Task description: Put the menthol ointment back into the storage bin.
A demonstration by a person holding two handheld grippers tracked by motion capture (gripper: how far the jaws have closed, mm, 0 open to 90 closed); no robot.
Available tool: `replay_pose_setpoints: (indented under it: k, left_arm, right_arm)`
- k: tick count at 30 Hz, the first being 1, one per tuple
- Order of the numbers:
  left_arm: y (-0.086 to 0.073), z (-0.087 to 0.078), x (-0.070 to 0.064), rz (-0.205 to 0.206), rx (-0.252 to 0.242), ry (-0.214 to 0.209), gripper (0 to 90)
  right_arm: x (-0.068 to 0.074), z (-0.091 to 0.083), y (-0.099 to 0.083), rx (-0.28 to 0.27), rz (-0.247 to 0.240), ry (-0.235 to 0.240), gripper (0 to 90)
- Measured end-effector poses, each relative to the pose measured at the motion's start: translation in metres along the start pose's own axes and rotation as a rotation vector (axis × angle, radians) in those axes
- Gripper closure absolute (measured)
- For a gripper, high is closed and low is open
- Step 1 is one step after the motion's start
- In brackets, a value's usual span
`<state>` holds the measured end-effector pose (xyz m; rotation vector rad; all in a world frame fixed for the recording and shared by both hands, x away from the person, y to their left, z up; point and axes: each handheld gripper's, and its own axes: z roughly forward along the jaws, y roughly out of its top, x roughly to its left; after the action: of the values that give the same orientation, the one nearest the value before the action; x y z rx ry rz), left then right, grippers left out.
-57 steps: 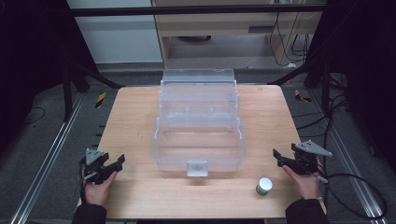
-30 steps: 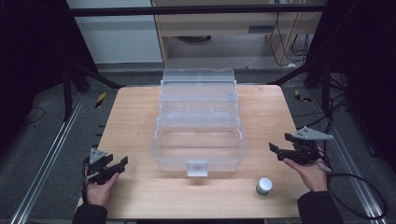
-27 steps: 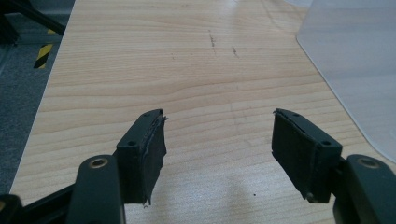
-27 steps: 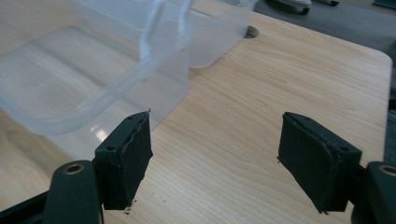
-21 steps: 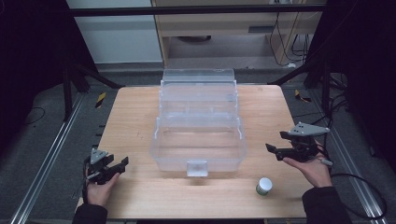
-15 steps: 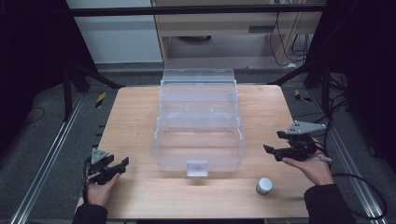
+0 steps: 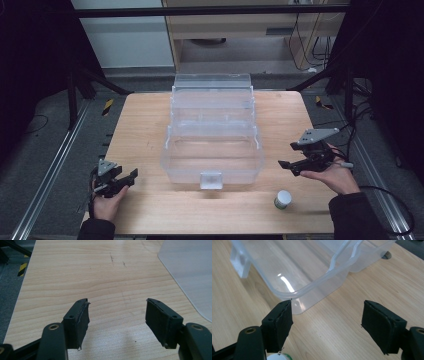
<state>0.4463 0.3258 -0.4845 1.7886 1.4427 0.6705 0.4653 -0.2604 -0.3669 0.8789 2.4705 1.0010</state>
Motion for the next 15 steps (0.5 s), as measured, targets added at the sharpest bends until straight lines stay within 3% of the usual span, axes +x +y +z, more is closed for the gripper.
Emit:
replay_pose_setpoints:
  k: [3, 15]
  left_arm:
    - [0.0, 0.0, 0.0, 0.005, 0.001, 0.0, 34.9]
    - [0.0, 0.001, -0.001, 0.013, 0.005, 0.002, 35.2]
  right_arm:
    - [0.004, 0.001, 0.001, 0.04, -0.059, 0.03, 24.2]
    - [0.014, 0.003, 0.006, 0.17, -0.16, 0.105, 24.4]
